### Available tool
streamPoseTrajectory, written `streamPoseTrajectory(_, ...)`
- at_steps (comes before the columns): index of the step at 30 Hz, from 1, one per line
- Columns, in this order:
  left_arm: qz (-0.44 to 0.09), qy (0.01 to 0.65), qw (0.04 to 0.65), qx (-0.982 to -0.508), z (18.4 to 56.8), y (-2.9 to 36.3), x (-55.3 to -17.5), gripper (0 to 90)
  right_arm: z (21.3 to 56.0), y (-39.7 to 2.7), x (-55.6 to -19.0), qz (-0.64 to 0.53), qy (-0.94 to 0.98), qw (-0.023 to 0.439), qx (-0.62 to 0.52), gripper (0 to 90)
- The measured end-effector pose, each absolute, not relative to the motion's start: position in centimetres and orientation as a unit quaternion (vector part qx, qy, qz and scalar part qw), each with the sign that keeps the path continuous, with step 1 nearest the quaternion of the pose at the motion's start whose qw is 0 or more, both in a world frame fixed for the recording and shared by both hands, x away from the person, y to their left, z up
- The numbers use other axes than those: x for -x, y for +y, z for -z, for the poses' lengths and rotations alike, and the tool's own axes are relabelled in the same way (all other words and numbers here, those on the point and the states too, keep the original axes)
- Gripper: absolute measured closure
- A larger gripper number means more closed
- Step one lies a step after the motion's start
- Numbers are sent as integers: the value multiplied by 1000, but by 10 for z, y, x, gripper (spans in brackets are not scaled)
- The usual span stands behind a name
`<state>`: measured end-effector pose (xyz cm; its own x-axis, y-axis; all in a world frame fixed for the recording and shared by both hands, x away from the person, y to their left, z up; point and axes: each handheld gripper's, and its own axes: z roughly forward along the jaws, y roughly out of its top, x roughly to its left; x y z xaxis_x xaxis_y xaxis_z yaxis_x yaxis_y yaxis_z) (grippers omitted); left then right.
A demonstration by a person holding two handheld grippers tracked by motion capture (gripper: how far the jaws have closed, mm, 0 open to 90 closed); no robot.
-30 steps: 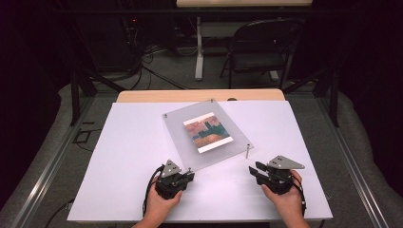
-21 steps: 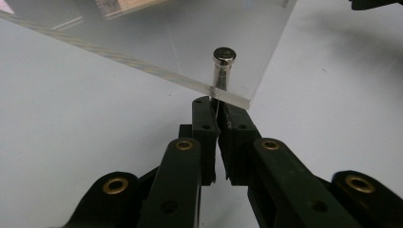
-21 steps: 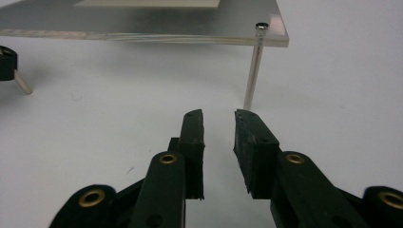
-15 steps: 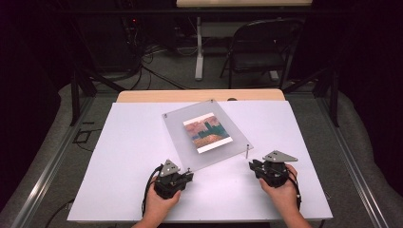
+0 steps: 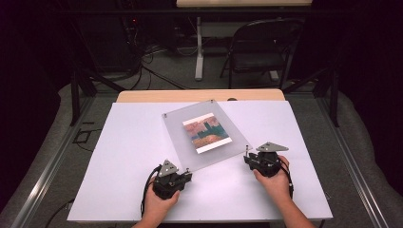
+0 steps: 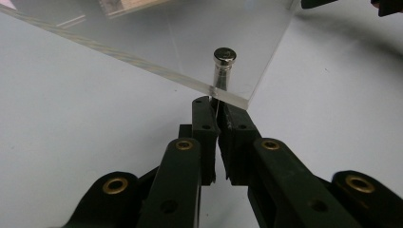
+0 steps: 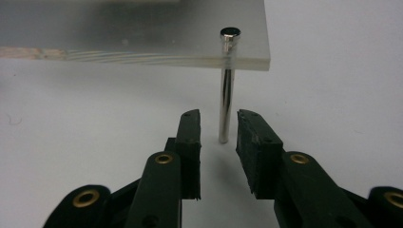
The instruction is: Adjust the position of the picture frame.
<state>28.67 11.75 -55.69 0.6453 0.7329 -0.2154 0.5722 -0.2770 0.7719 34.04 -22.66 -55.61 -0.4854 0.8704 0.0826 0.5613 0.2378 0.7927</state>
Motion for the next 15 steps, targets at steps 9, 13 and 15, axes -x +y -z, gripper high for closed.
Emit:
streamPoseTrajectory(9,-92,411,439,-794,557,118,-286,853,562,-224,-352,-402,763,187,-471,750)
streamPoseTrajectory(13,-93,411,439,-794,557,118,-286,853,561,-227,-354,-409,760,184,-470,768)
streamPoseTrajectory(15,-93,411,439,-794,557,118,-286,853,561,-228,-354,-410,761,183,-469,790)
